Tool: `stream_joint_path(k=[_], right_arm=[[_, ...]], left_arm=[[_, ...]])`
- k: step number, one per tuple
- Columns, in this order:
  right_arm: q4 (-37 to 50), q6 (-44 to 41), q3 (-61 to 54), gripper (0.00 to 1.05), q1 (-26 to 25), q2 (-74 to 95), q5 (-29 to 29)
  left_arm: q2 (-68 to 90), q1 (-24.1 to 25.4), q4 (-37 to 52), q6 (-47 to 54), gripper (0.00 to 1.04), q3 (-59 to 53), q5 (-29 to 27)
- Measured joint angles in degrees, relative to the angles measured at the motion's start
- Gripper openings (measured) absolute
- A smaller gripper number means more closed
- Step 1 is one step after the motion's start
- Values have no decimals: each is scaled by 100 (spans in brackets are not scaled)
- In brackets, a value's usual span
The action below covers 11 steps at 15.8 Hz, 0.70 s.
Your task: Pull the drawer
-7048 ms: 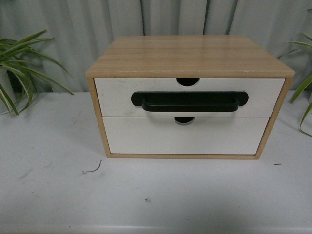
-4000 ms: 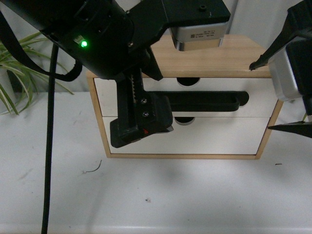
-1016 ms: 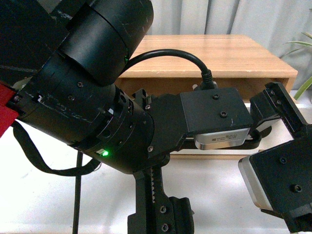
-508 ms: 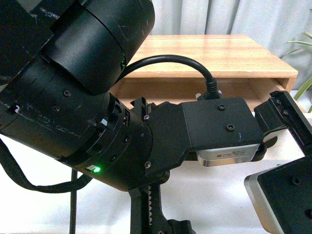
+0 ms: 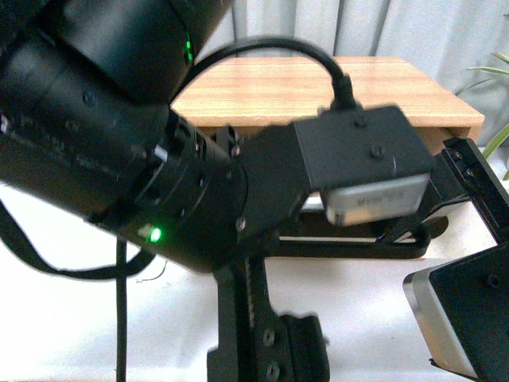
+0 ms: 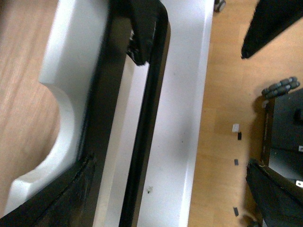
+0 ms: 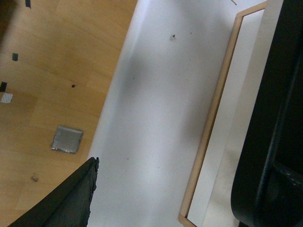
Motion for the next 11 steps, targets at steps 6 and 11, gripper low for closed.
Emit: stream_joint_path(k=[6, 11], right_arm=[[-33, 4, 70, 98, -55, -387, -66], [-125, 247, 114, 98, -85, -682, -343]], left_arm=[[-197, 72, -74, -33, 98, 74, -7], [-782, 153, 55, -374, 98, -31, 431]])
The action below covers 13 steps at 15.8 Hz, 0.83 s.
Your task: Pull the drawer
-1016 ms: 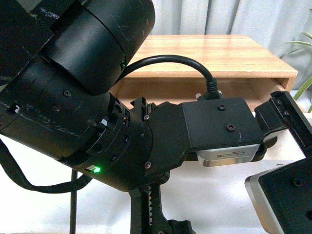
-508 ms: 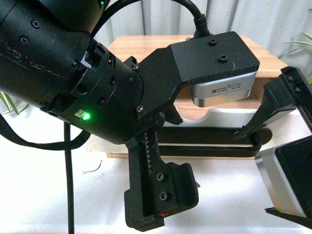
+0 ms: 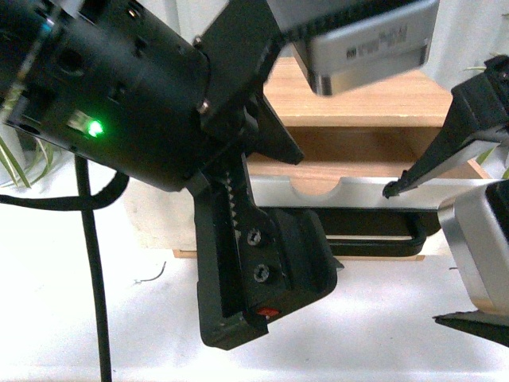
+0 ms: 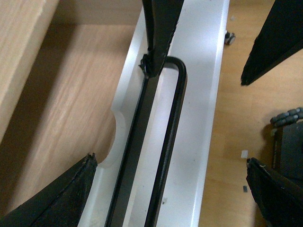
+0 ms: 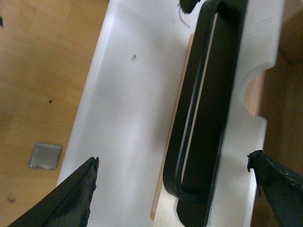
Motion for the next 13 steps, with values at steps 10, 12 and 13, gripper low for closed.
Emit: stream_joint_path(k=[10, 12, 13], right_arm=[[4177, 8308, -1244, 98, -1792, -1604, 940], [4057, 9680, -1637, 98, -2361, -2339, 944], [4048, 10002, -1845, 98, -2592, -2645, 979]], left_arm=[[-2745, 2168, 3554, -4712, 98, -2245, -1775], [-3547, 2555, 3263, -5154, 98, -2763, -2326], [-3901, 2835, 3049, -5241, 98, -2975, -2568]])
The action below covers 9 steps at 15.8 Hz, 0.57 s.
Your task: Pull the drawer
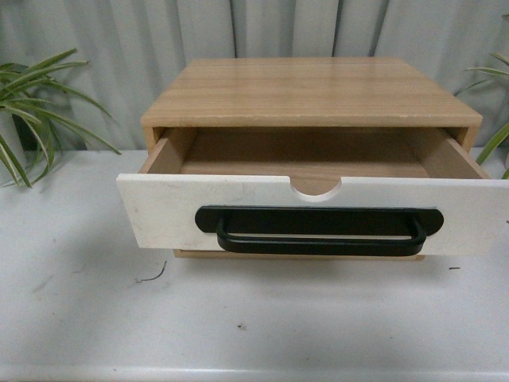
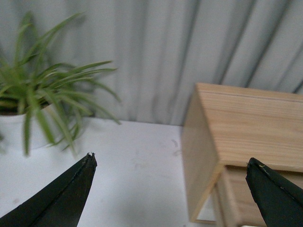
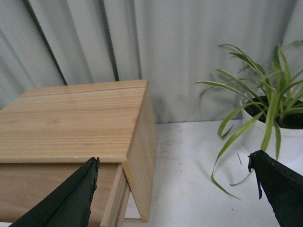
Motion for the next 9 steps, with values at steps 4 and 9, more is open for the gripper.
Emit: stream_joint_path(k=[4, 9], right_arm=[[-44, 308, -190, 98, -286, -345, -98], [610, -328, -1530, 40, 363, -1331, 1075]], left_arm=[[-586, 981, -431, -289, 98, -321, -35], [-1453, 859, 555, 444, 41, -1637, 960]])
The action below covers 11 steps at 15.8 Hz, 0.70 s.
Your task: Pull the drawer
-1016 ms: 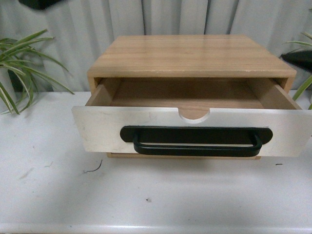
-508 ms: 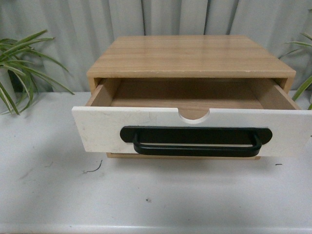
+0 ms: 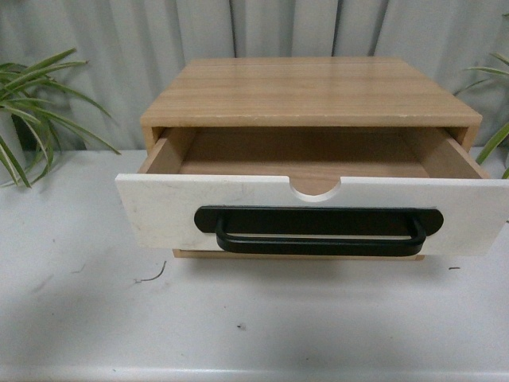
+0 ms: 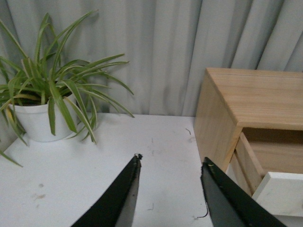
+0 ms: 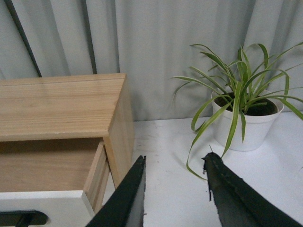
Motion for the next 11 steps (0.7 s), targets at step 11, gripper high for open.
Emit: stream_joint_path(k=[11], right_arm=[[-680, -57, -1067, 2, 940, -1744, 918]], left_arm=[[-1484, -758, -501, 42, 2, -911, -739]])
